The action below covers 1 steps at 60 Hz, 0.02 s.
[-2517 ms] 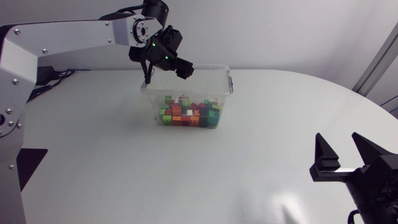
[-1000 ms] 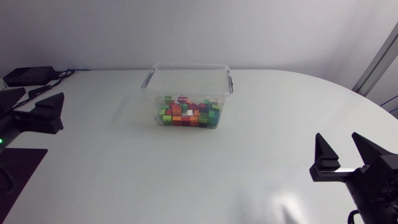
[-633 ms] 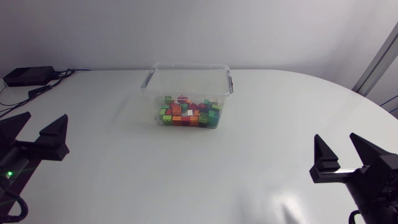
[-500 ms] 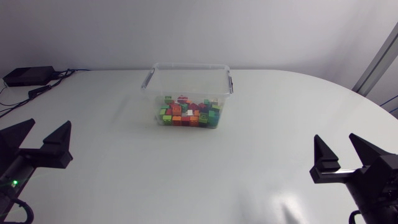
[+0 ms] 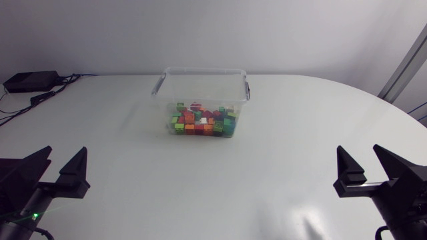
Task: Place the duplo bricks in the container
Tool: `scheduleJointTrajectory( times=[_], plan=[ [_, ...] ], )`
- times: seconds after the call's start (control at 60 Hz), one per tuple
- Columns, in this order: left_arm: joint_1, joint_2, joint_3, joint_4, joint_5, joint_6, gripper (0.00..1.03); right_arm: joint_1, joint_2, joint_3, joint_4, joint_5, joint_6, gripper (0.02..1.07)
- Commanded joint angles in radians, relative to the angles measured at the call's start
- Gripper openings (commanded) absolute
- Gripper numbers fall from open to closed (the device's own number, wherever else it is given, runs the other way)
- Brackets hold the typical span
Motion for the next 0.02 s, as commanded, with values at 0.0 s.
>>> scheduleJointTrajectory(
  times=[0.0],
  plan=[
    [-0.009, -0.006, -0.020, 0.015, 0.005, -0.025, 0.99, -0.004, 0.000, -0.011, -0.007, -0.003, 0.023, 1.03]
  ],
)
